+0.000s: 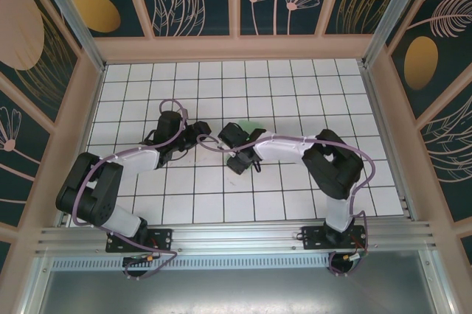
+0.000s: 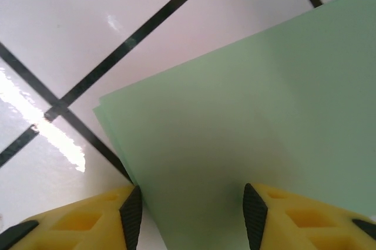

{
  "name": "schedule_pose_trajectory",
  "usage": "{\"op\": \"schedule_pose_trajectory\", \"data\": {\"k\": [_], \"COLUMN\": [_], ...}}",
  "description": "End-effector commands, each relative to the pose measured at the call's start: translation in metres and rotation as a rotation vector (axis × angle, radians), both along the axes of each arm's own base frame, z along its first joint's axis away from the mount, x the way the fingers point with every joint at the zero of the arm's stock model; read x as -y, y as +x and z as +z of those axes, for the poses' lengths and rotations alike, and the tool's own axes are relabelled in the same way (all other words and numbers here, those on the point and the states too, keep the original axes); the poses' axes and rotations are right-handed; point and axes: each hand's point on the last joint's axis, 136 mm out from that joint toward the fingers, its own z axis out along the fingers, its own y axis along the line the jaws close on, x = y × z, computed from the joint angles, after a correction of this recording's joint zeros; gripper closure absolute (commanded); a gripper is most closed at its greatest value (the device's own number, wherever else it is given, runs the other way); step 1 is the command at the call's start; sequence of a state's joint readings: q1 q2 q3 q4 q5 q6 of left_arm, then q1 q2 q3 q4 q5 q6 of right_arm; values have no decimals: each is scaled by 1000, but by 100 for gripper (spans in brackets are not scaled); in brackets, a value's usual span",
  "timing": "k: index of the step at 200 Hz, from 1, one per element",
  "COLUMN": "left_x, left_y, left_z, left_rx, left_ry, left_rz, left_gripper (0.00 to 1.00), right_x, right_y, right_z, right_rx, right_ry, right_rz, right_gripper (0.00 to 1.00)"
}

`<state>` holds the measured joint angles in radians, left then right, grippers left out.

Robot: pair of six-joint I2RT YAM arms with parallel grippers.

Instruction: Fold a paper plane with a square sheet of paper (pick it up from the middle)

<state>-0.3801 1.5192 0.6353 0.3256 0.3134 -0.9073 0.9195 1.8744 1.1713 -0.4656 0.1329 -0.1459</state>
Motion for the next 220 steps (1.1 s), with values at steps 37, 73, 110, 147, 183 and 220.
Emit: {"op": "schedule_pose_trajectory", "data": {"k": [37,73,110,147,183,220], "left_x": [3,3,5,11,14,16], "left_y": [-2,-4,-3,-2,-1,-1], "left_z": [0,-1,0,2,2,-1], "left_rx": [5,3,8,13,7,-1], "left_ry": [-13,-15,-17,-42,-47,-50], "left_rz": [-27,-29,-38,-66,-83,-87], "left_gripper": [42,42,41,41,41,42], "right_x": [2,5,10,11,15,9], "right_y": [16,20,9,7,10,11], "right_z": [25,33,27,15,2,10], "right_rx": [90,127,74,-39,-92,-109], "right_ry": [50,79,53,71,65,112], "right_rz": [-54,-89,-16,19,22,21], "right_gripper": [78,85,46,40,38,37]}}
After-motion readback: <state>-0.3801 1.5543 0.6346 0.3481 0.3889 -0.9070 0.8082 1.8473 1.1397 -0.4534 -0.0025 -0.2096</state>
